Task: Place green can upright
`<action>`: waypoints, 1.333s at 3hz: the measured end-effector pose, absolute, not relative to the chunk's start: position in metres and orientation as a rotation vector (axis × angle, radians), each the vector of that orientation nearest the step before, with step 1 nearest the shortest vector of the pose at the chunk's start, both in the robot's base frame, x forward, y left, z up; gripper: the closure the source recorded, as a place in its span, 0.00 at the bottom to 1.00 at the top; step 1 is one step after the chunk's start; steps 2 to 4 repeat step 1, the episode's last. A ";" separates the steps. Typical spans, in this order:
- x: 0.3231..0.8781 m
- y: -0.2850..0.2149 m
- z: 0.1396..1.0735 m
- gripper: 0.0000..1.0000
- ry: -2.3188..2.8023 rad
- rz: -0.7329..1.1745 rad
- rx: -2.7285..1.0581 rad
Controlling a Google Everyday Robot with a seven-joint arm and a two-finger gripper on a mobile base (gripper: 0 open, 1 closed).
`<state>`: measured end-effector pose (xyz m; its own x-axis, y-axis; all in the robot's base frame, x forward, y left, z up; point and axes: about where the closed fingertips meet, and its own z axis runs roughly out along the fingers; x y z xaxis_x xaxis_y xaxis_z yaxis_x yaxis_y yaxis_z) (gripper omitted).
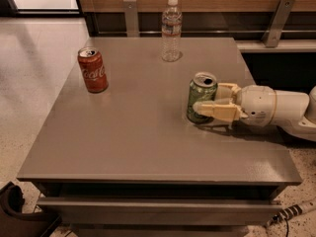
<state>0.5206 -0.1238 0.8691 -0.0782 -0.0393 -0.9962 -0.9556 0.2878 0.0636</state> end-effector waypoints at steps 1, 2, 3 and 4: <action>0.521 -0.122 0.870 0.00 1.420 1.019 -0.994; 0.521 -0.122 0.870 0.00 1.420 1.019 -0.994; 0.521 -0.122 0.870 0.00 1.420 1.019 -0.994; 0.521 -0.122 0.870 0.00 1.420 1.019 -0.994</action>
Offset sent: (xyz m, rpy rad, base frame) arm 0.0000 0.0000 0.0000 0.0000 0.0000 0.0000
